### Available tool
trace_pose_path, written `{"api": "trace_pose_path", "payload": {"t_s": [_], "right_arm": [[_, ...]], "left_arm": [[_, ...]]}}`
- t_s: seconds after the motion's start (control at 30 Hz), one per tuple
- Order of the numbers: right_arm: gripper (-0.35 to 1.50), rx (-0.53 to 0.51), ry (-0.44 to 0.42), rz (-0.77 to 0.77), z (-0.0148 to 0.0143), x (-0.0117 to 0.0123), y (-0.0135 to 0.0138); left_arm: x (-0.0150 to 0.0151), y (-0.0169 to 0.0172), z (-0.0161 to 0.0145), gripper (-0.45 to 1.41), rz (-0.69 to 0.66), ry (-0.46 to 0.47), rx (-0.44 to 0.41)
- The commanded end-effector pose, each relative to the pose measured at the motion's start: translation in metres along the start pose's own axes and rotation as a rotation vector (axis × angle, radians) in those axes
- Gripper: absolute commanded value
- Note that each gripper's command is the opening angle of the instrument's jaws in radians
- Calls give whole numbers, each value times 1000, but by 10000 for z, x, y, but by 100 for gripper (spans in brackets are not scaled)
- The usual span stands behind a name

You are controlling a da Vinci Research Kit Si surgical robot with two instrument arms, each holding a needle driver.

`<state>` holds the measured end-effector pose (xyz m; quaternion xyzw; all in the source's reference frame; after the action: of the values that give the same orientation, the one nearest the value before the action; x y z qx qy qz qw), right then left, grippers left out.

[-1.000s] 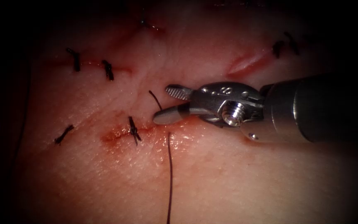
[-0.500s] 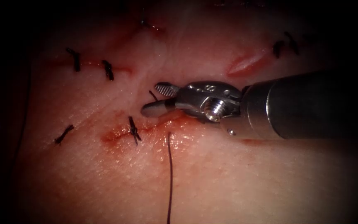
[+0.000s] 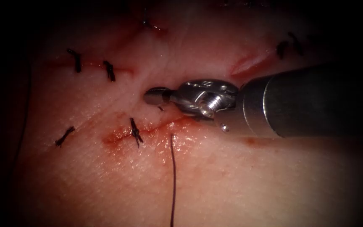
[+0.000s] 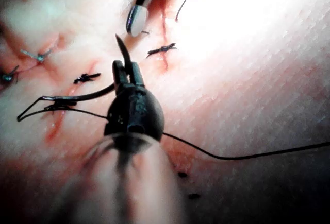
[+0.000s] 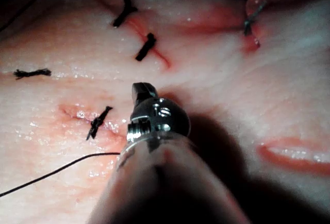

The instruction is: Wound Closure

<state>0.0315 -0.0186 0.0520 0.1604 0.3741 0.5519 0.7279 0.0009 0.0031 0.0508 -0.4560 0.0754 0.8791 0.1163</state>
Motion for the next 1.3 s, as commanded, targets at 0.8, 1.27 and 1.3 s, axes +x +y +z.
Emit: {"api": "trace_pose_path", "payload": {"t_s": [0.8,1.27,1.3], "right_arm": [[-35,12,219,-2,-27,52,-10],[44,65,230,-124,-28,52,-13],[44,65,230,-124,-28,52,-13]], "left_arm": [[-24,-8,19,-45,13,-27,-6],[-42,-19,25,-45,14,-39,-2],[-42,-19,25,-45,14,-39,-2]]}}
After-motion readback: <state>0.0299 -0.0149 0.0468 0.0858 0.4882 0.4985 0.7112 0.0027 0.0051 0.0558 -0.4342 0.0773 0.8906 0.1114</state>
